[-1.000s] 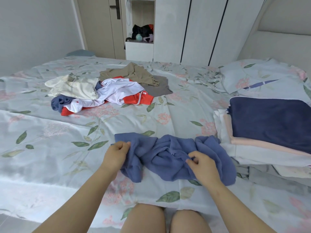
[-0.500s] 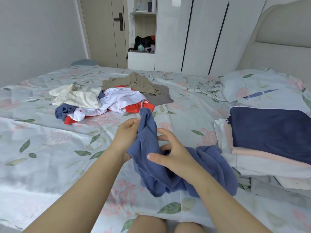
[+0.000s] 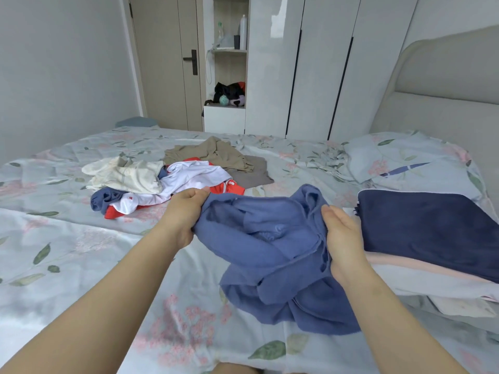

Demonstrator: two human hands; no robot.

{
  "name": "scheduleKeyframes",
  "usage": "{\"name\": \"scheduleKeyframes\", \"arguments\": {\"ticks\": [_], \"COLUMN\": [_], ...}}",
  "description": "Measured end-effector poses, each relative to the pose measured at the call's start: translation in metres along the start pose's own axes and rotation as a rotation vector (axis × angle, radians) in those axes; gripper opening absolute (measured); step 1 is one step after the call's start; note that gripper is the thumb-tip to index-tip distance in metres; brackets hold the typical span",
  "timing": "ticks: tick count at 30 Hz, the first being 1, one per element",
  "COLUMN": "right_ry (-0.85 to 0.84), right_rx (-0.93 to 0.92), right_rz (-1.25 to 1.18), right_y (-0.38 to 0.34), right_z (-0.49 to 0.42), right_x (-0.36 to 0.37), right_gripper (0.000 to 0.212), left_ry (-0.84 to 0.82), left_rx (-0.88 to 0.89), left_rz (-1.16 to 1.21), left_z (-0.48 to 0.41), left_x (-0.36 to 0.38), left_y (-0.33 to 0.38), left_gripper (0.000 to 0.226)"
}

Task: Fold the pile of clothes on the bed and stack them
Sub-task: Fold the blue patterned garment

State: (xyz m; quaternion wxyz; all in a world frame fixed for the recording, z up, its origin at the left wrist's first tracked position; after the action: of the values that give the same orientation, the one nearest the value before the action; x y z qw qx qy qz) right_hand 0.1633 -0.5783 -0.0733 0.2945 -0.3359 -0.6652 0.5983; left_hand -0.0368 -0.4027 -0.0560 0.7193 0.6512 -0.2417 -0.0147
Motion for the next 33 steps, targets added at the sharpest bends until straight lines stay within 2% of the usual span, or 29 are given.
{"name": "scheduleKeyframes", "arguments": {"ticks": [3, 6, 8, 10, 11, 12, 13, 14, 15, 17, 19, 20, 21, 23, 25, 27, 31, 33], "right_ry": [0.132, 0.259, 0.264, 0.251, 0.192, 0.185, 0.131, 0.035, -0.102, -0.249, -0.263, -0.234, -0.227, -0.275, -0.348, -0.368, -0.261, -0.184], "right_rx": [0.029, 0.055, 0.092, 0.224, 0.271, 0.279, 0.422, 0.411, 0.337, 0.270, 0.208, 0.180, 0.160, 0.145, 0.094, 0.005, -0.039, -0.047], "right_rz": [-0.183, -0.344, -0.450, -0.089, 0.313, 0.616, 0.420, 0.148, 0.228, 0.450, 0.740, 0.831, 0.860, 0.835, 0.843, 0.933, 0.894, 0.843], "right_y": [-0.002, 0.004, 0.006, 0.015, 0.020, 0.027, 0.045, 0.054, 0.055, 0.062, 0.079, 0.085, 0.089, 0.094, 0.104, 0.111, 0.115, 0.107], "right_z": [-0.004, -0.007, -0.004, -0.004, -0.004, -0.004, -0.007, -0.006, 0.000, 0.018, 0.023, 0.024, 0.023, 0.026, 0.030, 0.032, 0.024, 0.021], "right_x": [-0.024, -0.045, -0.050, -0.047, -0.046, -0.051, -0.051, -0.046, -0.038, -0.033, -0.035, -0.037, -0.037, -0.026, -0.011, 0.000, -0.004, -0.010], "right_gripper": [0.031, 0.028, 0.020, 0.013, 0.013, 0.017, 0.022, 0.024, 0.023, 0.027, 0.010, 0.007, 0.017, 0.025, 0.023, 0.023, 0.011, 0.002], "left_ry": [0.064, 0.178, 0.268, 0.293, 0.268, 0.224, 0.175, 0.125, 0.071, -0.015, -0.105, -0.166, -0.233, -0.398, -0.500, -0.450, -0.246, -0.083], "left_rx": [0.011, 0.025, 0.026, -0.032, -0.071, -0.122, -0.170, -0.200, -0.194, -0.092, 0.033, 0.070, 0.090, 0.096, 0.097, 0.066, 0.058, -0.010], "left_rz": [0.020, -0.058, -0.073, 0.018, 0.094, 0.143, 0.134, 0.033, -0.129, -0.521, -0.773, -0.817, -0.834, -0.890, -0.924, -0.872, -0.767, -0.570], "left_z": [-0.005, -0.008, -0.007, -0.002, 0.001, 0.005, 0.011, 0.017, 0.021, 0.025, 0.021, 0.019, 0.018, 0.018, 0.021, 0.020, 0.007, -0.002], "left_x": [-0.010, -0.025, -0.033, -0.033, -0.029, -0.024, -0.018, -0.012, -0.007, 0.001, 0.011, 0.018, 0.026, 0.044, 0.057, 0.057, 0.035, 0.015], "left_y": [0.000, -0.012, -0.023, -0.039, -0.048, -0.059, -0.069, -0.077, -0.085, -0.096, -0.110, -0.118, -0.125, -0.144, -0.160, -0.165, -0.154, -0.145], "left_gripper": [0.028, 0.029, 0.025, 0.025, 0.031, 0.035, 0.037, 0.037, 0.036, 0.032, 0.027, 0.029, 0.034, 0.043, 0.034, 0.003, 0.016, 0.024]}}
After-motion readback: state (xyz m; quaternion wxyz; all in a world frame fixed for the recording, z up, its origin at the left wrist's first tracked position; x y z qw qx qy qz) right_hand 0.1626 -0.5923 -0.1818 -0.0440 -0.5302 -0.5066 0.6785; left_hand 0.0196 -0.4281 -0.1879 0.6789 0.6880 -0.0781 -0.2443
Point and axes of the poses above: each hand's wrist, its own z-axis away from the middle knuckle, its own x-axis out of the palm, y = z × x, the point moved 5 cm from there along -z, towards the middle knuckle, and after that the axes turned 12 degrees about z, right-handed, at the moved point
